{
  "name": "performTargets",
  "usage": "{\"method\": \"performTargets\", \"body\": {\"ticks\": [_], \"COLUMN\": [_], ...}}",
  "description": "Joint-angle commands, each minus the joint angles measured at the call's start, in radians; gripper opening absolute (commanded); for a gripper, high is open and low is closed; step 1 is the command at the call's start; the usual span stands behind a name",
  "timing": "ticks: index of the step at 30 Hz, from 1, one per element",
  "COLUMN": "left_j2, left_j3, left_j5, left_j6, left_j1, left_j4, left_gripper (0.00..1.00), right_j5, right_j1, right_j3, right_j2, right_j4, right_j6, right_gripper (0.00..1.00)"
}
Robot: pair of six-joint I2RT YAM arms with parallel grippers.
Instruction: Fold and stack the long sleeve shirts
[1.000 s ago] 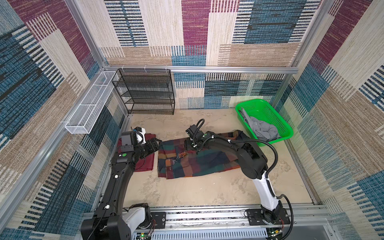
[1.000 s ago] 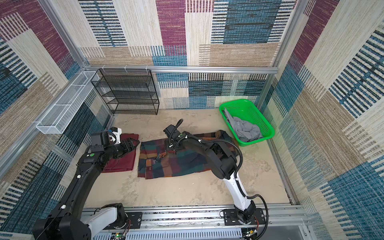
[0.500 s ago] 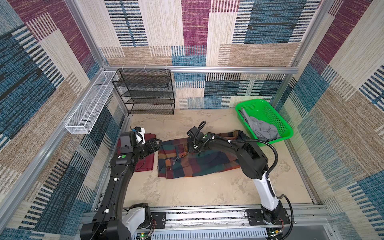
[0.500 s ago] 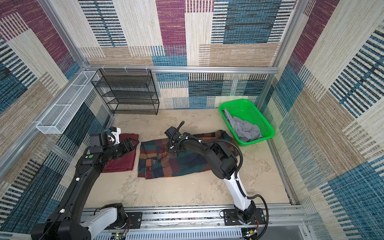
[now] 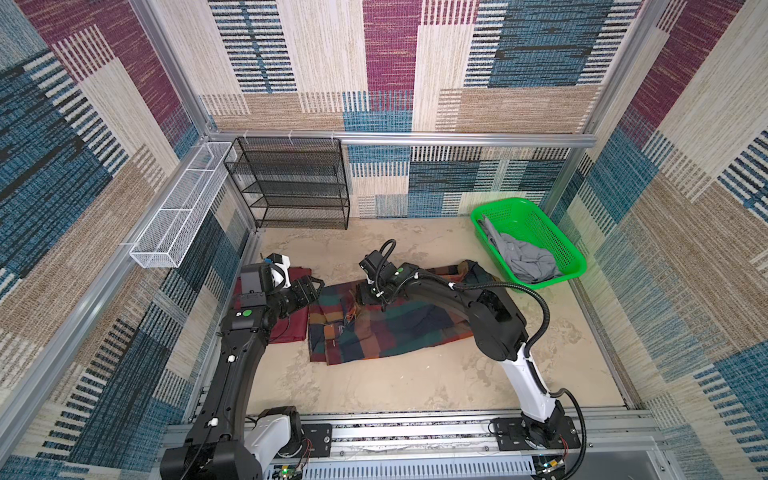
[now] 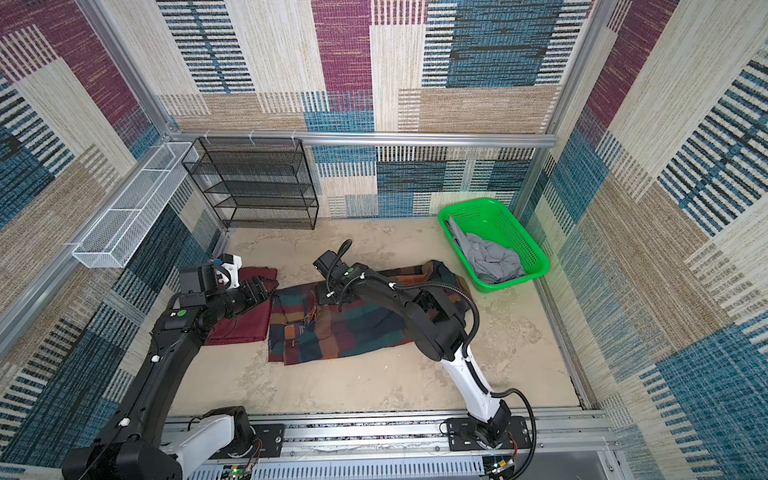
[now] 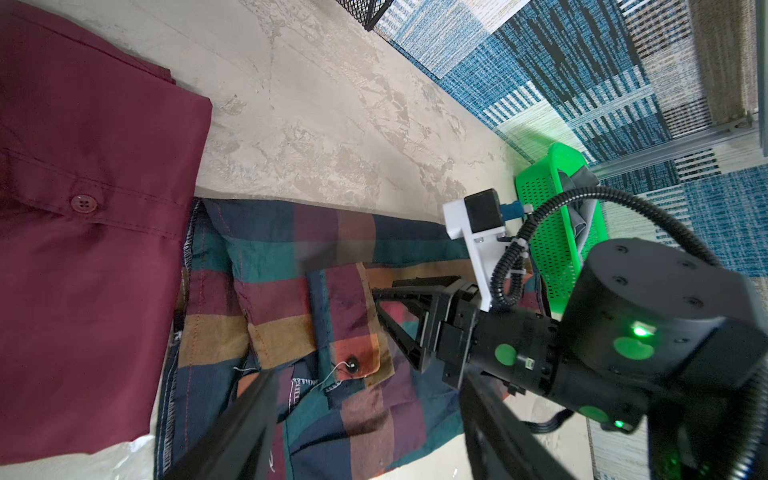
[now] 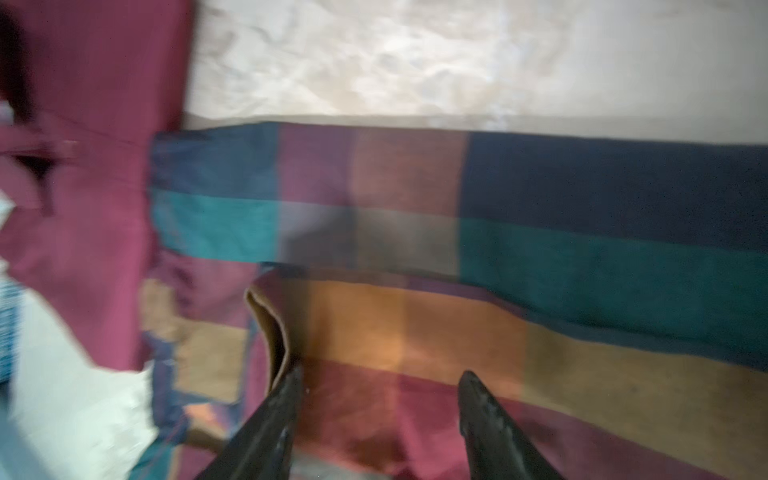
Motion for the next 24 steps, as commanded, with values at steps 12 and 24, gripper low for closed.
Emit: {"method": "performTargets", "body": {"ticks": [12,24], "left_j2": [-0.02,0.093], "left_j3": [-0.003,-0.014], "left_j5": [-0.021,0.147], "left_j6": [0.033,-0.04], "left_j1": [0.006,-0.021], "left_j4": [-0.011,0.11], "left_gripper": [0.72,0.72], "right_j5": [-0.314,-0.261], "right_j1": [-0.001,-0.508], "right_j3": [0.065,-0.379], "right_j2": [-0.034,-0.275], "right_j4": [0.083,0.214], "right_j6": [-0.023,-0.052], "right_gripper": [0.63,0.63]}}
